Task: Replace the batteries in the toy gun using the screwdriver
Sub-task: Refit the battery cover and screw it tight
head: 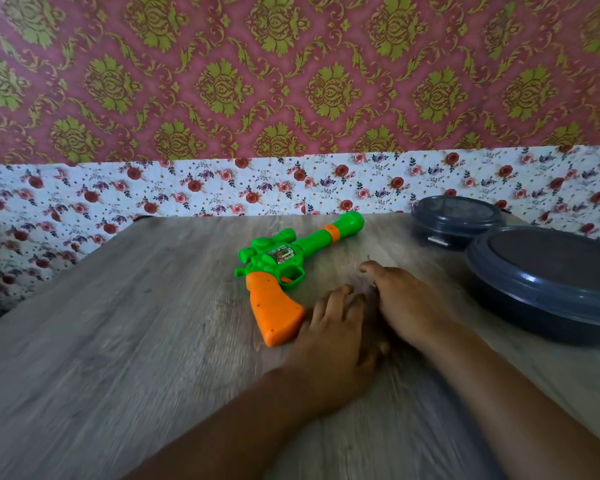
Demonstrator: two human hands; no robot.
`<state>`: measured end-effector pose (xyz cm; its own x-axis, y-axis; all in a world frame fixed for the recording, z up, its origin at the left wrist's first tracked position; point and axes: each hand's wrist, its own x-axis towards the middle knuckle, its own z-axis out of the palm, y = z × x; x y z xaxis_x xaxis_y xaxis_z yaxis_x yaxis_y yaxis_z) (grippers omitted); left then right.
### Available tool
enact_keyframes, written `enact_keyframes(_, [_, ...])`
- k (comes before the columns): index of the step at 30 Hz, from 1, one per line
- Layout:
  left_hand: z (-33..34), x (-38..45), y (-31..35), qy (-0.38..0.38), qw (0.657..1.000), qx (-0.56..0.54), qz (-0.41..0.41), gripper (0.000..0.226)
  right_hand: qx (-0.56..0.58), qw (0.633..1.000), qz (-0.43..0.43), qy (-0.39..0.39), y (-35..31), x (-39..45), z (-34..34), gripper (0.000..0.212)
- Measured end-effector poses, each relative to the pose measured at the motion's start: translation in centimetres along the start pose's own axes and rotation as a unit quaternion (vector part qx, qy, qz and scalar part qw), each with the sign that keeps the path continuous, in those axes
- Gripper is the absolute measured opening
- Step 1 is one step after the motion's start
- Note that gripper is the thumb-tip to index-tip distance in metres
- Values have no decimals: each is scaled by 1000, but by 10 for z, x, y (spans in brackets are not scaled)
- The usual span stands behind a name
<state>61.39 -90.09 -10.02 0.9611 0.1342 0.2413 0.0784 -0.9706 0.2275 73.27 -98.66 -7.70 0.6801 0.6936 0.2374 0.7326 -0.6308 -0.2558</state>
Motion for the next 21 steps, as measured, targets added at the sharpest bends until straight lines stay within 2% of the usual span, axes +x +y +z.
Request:
enact_keyframes(2, [-2, -1, -1, -55, 998, 37, -14, 71, 34, 999, 12, 7, 6, 3, 8, 47])
enact_keyframes(4, [-5, -2, 0, -77, 996, 40, -8, 66, 64, 997, 33, 16, 10, 2, 12, 38])
enact_keyframes(9, [-8, -4, 0, -84, 996, 42, 0, 68, 48, 999, 13, 18, 9, 0, 15, 33])
enact_keyframes(13, [-9, -5, -1, -81, 996, 44, 13, 86, 25, 999, 13, 34, 8, 0, 14, 42])
enact_keyframes(19, [-10, -9, -1, -85, 996, 32, -27, 60, 22, 998, 34, 38, 6, -6, 14, 49])
enact_keyframes(21, [-8, -6, 0, -80, 996, 15, -36, 58, 20, 999, 34, 15, 6, -4, 12, 49])
